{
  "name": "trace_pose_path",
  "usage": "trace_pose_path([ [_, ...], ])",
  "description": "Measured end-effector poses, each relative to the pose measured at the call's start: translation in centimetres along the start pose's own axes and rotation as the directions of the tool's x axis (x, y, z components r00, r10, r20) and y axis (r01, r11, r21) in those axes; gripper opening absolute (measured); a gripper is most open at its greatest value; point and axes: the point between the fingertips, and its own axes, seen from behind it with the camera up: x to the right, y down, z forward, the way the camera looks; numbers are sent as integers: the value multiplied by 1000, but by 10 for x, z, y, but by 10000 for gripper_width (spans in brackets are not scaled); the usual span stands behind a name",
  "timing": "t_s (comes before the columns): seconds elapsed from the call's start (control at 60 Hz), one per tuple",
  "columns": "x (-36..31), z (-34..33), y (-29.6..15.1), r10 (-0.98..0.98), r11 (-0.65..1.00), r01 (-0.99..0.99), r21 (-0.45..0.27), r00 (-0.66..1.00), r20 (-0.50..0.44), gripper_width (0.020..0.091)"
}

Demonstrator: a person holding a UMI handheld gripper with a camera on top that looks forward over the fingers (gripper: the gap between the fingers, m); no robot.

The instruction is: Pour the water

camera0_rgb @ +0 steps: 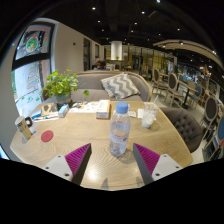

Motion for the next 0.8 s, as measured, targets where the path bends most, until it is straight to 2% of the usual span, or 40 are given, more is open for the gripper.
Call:
trace_pose_path([
  [0.3, 25, 109, -2, 19, 1000, -20, 21, 999, 29, 839],
  [0.35, 25, 117, -1, 20, 999, -20, 25, 999, 30, 777],
  [0.483, 23, 133, -6, 21, 998, -24, 54, 999, 49, 531],
  [0.683, 26, 132, -9, 24, 996, -26, 84, 999, 30, 384],
  [0.733, 27, 132, -8, 18, 996, -20, 82, 1000, 24, 359],
  [0.8, 26, 132, -9, 20, 996, -22, 83, 1000, 22, 359],
])
